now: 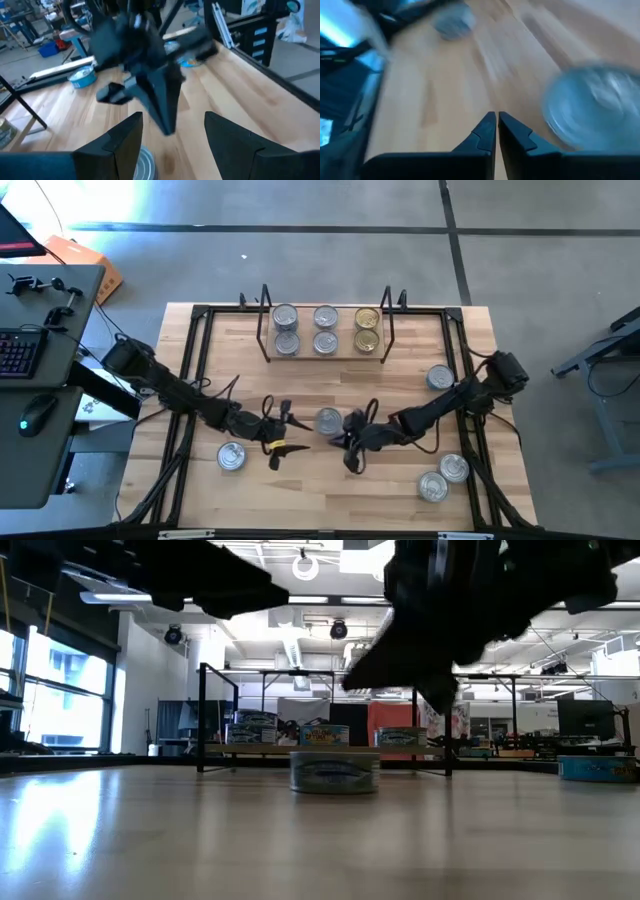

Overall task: Stack canned seafood by type on shelf
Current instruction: Stack the green tuna can on top of the other green tuna can on the shelf

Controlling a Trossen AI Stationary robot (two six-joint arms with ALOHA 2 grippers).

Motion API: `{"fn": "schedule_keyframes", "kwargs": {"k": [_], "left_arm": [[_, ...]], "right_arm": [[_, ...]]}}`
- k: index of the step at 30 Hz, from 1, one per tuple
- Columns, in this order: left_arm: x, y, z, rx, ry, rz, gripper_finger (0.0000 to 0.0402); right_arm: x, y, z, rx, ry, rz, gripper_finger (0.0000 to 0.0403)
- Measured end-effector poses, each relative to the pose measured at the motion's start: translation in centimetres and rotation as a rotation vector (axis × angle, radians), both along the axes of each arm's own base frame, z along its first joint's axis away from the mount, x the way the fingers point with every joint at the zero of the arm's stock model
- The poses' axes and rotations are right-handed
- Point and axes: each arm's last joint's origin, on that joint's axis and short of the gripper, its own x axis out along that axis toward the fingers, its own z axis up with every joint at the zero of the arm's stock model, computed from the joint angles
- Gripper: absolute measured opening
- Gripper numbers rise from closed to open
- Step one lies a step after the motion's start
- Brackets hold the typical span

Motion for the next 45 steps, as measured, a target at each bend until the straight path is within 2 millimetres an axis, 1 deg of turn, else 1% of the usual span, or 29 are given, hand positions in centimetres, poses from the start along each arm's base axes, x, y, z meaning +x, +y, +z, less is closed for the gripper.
{"fn": "schedule_keyframes", "kwargs": {"k": [3,8,13,15,17,20,22,25,28,30,33,37,40,45], "left_arm": [[-0.3,-0.1,-0.3,0.035,0.046,-0.012,0.0204],[-0.3,0.3,-2.3,0.097,0.182,-0.031,0.0204],[1.2,1.8,-4.3,0.193,0.200,-0.085,0.0204],[1.8,2.6,-5.2,0.188,0.206,-0.088,0.0204],[2.3,3.3,-5.9,0.159,0.211,-0.105,0.0204],[2.9,4.0,-7.1,0.138,0.214,-0.114,0.0204],[3.1,4.4,-7.6,0.139,0.225,-0.101,0.0202],[4.0,4.9,-7.8,0.139,0.228,-0.077,0.0196],[5.3,5.2,-7.5,0.125,0.256,-0.091,0.0188],[6.0,5.2,-7.2,0.129,0.323,-0.099,0.0181],[7.0,5.4,-6.7,0.147,0.439,-0.095,0.0167],[7.6,5.4,-6.1,0.157,0.498,-0.089,0.0135],[7.8,5.3,-5.8,0.157,0.500,-0.089,0.0098],[8.0,5.2,-5.6,0.156,0.509,-0.093,0.0016]], "right_arm": [[0.2,0.4,0.9,-0.090,-0.084,0.067,0.0012],[-0.3,0.5,0.5,-0.263,-0.046,0.037,0.0012],[-0.3,0.1,0.0,-0.307,-0.026,-0.075,0.0012],[-0.3,0.0,0.0,-0.322,-0.029,-0.099,0.0012],[-0.4,0.2,0.0,-0.330,-0.032,-0.101,0.0012],[-0.7,1.0,0.2,-0.365,-0.042,-0.057,0.0012],[-0.9,1.5,0.8,-0.386,-0.078,-0.033,0.0012],[-1.4,2.4,2.0,-0.405,-0.125,0.014,0.0012],[-1.9,3.3,3.5,-0.441,-0.134,0.100,0.0012],[-2.3,4.0,4.9,-0.470,-0.133,0.138,0.0012],[-2.7,4.6,6.3,-0.506,-0.090,0.175,0.0014],[-2.8,4.8,6.6,-0.557,-0.055,0.181,0.0035],[-2.5,4.8,5.5,-0.599,-0.022,0.189,0.0066],[-2.2,4.7,3.1,-0.653,0.078,0.188,0.0134]]}}
